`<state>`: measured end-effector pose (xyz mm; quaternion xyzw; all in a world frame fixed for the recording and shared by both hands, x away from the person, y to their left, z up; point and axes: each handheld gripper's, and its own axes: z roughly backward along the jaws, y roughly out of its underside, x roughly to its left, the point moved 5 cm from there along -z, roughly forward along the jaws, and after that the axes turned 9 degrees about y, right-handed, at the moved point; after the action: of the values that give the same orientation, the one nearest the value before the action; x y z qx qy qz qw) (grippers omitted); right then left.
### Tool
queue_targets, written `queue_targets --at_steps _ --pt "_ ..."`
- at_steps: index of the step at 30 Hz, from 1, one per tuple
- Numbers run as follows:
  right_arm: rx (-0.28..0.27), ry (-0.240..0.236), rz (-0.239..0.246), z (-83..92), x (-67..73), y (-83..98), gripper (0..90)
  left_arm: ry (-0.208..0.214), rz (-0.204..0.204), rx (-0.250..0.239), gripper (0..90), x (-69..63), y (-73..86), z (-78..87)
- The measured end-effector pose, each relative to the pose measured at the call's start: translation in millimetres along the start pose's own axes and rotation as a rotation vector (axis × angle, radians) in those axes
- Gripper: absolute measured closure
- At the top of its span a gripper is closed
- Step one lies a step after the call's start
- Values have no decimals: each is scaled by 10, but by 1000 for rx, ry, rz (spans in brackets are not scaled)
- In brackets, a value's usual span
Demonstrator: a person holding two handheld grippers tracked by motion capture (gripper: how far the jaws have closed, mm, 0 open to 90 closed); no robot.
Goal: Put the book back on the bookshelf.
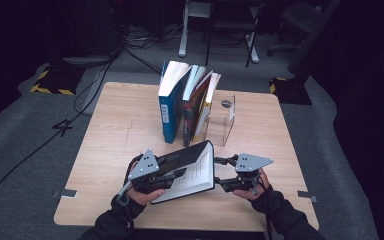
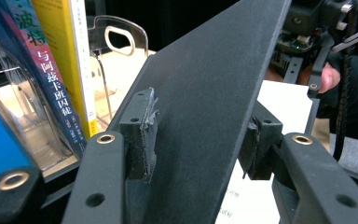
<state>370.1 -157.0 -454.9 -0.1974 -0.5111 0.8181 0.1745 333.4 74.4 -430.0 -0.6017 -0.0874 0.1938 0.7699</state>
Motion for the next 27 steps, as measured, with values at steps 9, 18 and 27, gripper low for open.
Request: queue_targets --at_steps 9,18,27 --pt "-52 17 56 -38 155 -233 397 -89 -34 23 498 -175 117 226" --pt "-102 -31 39 -152 288 -457 416 -122 17 33 458 -257 244 385" --pt "-100 -38 40 -178 325 -502 401 -64 13 57 462 -213 247 413"
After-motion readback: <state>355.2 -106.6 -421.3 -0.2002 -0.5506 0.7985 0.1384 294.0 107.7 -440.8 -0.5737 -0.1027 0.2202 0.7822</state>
